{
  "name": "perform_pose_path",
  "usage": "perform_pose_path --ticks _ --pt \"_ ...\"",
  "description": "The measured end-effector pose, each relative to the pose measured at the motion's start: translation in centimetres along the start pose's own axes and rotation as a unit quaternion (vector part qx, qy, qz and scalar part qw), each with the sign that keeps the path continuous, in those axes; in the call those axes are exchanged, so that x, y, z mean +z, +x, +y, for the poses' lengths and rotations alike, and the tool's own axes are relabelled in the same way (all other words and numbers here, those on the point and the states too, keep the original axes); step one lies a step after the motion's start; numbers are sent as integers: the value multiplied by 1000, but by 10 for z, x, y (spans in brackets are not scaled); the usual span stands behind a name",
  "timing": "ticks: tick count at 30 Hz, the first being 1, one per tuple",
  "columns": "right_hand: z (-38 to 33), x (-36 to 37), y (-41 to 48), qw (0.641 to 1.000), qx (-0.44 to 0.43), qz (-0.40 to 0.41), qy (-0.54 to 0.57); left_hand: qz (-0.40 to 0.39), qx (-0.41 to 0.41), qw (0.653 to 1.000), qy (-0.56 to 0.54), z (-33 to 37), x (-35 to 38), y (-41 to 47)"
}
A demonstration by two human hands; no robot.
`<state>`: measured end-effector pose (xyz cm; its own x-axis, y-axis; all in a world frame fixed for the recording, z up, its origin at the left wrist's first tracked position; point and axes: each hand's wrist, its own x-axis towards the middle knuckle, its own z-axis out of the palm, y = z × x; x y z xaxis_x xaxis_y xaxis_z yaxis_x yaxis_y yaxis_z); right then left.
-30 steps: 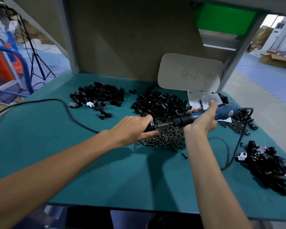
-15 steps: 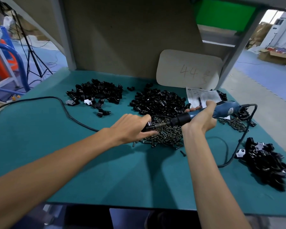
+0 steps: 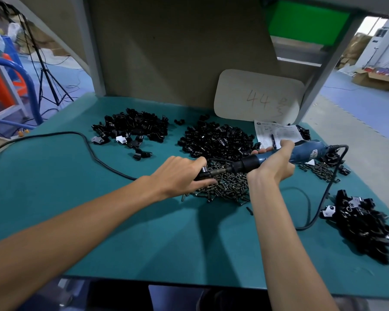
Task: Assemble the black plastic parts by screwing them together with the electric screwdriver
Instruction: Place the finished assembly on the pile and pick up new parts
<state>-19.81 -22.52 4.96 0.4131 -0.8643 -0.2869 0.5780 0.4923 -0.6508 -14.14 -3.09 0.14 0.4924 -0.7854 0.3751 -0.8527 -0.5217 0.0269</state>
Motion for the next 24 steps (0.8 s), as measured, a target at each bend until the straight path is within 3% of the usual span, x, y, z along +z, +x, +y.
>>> perform_pose_path --ticks 24 --pt "6 -2 0 1000 3 5 -1 -14 -29 999 -30 1 6 -2"
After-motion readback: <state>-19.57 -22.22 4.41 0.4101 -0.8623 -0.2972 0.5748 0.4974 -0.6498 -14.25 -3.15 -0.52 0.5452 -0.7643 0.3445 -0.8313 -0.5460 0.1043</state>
